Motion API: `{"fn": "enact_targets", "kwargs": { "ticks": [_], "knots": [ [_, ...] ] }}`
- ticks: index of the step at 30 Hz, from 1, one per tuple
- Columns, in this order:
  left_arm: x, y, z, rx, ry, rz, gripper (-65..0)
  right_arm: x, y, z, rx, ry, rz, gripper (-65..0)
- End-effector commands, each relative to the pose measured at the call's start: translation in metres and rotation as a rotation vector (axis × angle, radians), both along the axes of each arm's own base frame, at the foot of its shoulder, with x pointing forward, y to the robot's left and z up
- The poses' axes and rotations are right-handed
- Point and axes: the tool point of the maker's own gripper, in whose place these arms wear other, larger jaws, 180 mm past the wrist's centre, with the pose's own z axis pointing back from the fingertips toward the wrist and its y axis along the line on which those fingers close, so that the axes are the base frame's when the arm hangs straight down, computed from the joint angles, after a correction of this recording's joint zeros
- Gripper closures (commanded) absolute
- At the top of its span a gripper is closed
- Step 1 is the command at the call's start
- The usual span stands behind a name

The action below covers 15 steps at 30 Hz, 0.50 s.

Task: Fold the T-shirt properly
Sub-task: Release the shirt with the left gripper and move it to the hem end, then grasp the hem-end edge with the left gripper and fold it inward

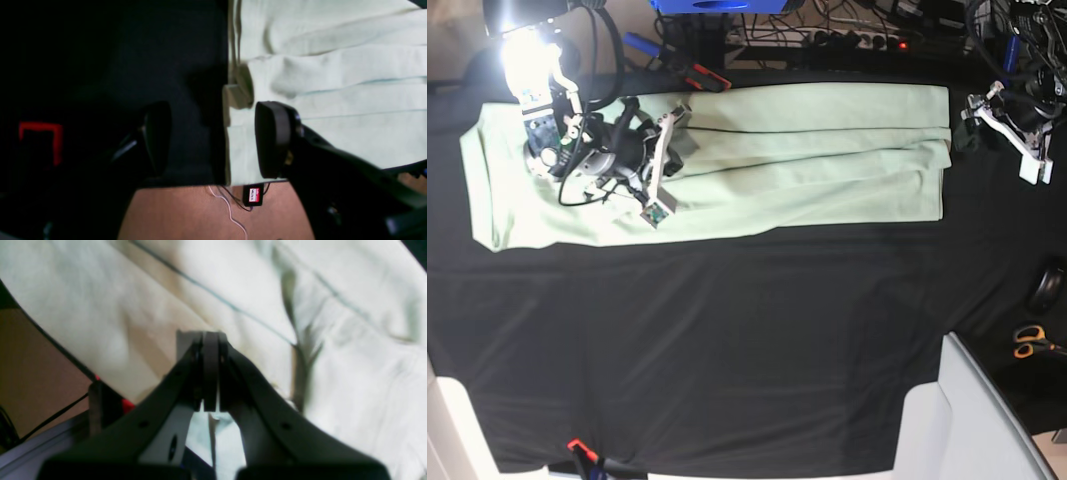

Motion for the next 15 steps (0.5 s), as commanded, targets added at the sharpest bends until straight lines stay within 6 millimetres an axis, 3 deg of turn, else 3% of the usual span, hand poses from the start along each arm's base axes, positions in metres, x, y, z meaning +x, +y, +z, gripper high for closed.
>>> {"fn": "enact_targets", "kwargs": {
  "ticks": [1, 4, 8, 10, 15],
  "knots": [
    [0.007, 0.008, 0.011, 0.02, -0.035, -0.004, -39.1, 0.007, 0.004, 0.008, 0.024, -0.034, -0.001, 0.0],
    [0.005, 0.008, 0.01, 0.021, -0.029, -0.006, -41.3, 0.007, 0.004, 0.008, 0.024, -0.032, -0.001, 0.0],
    [0.0, 0.01, 0.005, 0.015, -0.012, 0.005, -63.8, 0.007, 0.004, 0.008, 0.024, -0.032, -0.001, 0.0],
    [-0.004, 0.012, -0.003, -0.006, 0.008, 0.025, -64.3, 0.007, 0.004, 0.008, 0.024, -0.032, -0.001, 0.0],
    [-0.001, 0.01, -0.025, -0.08, 0.038, 0.082, -56.9, 0.007, 0.003, 0.008, 0.024, -0.032, -0.002, 0.0]
  ]
}}
